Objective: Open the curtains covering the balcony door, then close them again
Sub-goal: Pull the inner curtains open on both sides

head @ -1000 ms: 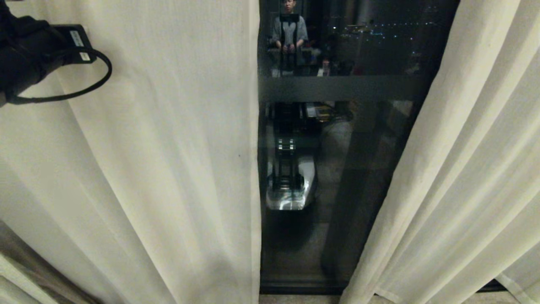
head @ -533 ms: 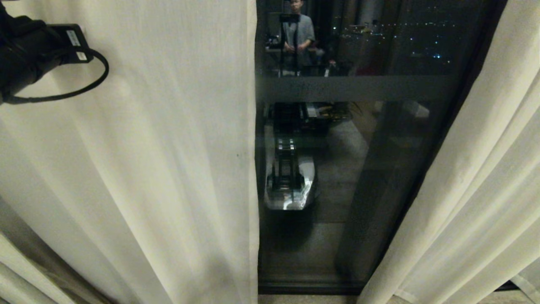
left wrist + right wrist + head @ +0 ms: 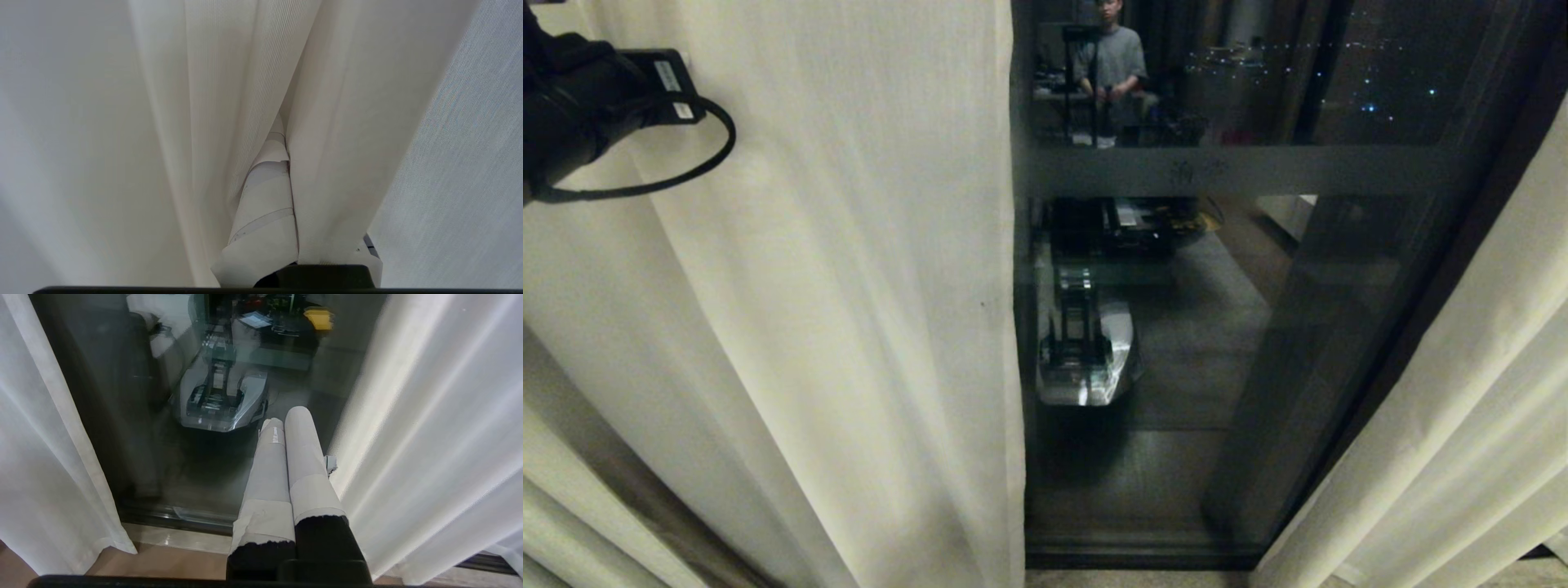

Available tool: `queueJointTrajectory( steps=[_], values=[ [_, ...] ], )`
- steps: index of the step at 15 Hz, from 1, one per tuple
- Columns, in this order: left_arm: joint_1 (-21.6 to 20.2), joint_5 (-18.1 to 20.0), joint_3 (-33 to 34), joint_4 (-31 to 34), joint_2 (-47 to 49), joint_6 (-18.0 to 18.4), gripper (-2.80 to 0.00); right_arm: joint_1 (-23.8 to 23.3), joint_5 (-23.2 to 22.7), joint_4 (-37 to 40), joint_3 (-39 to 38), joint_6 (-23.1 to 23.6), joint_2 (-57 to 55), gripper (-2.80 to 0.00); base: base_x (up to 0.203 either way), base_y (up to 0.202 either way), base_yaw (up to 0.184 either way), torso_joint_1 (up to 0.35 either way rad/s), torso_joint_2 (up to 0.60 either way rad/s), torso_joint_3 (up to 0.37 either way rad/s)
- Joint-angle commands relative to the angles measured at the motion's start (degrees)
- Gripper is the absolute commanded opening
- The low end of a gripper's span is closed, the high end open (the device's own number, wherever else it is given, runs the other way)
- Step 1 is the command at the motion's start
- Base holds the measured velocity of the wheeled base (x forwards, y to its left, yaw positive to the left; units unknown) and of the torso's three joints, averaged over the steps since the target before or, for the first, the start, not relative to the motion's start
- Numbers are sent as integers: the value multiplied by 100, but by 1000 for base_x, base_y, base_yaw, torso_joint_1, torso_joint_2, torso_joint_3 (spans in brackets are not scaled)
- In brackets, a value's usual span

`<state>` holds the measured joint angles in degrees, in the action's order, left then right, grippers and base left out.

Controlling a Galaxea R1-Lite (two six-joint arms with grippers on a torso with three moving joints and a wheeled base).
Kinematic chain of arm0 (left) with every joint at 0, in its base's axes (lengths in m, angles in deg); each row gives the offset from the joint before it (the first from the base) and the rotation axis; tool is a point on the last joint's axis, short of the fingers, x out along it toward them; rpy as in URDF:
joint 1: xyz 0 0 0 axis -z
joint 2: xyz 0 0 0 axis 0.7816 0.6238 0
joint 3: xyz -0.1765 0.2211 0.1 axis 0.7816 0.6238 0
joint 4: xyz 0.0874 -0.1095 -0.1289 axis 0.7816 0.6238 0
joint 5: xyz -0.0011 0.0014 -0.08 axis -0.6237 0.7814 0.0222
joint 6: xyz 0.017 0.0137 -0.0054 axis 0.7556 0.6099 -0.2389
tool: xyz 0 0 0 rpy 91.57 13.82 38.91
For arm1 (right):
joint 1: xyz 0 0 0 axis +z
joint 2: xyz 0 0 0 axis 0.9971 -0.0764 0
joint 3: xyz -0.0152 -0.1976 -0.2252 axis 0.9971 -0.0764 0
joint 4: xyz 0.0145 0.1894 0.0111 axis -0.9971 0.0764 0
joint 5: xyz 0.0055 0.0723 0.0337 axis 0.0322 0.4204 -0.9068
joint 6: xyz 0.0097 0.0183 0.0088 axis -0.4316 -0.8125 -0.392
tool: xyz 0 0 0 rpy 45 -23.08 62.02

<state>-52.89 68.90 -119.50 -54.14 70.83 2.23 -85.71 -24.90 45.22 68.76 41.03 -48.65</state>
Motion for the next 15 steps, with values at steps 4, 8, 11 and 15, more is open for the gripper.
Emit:
queueJointTrajectory(
  steps=[4, 8, 11, 15],
  values=[
    [-9, 3, 125, -24, -38, -67, -280, 1, -5, 0, -1, 6, -9, -280, 0, 83, 1, 4, 1, 0],
    [-123, 37, 90, -24, -3, -511, -280, 1, -5, 0, -1, 6, -9, -280, 0, 0, 0, 0, 0, 0],
    [-569, 377, 90, -22, -1, -673, -280, 1, -5, 0, -1, 6, -9, -280, 0, 0, 0, 0, 0, 0],
    [-1547, 1368, -58, -15, 215, -883, -280, 1, -5, 0, -1, 6, -9, -280, 0, 0, 0, 0, 0, 0]
  ],
)
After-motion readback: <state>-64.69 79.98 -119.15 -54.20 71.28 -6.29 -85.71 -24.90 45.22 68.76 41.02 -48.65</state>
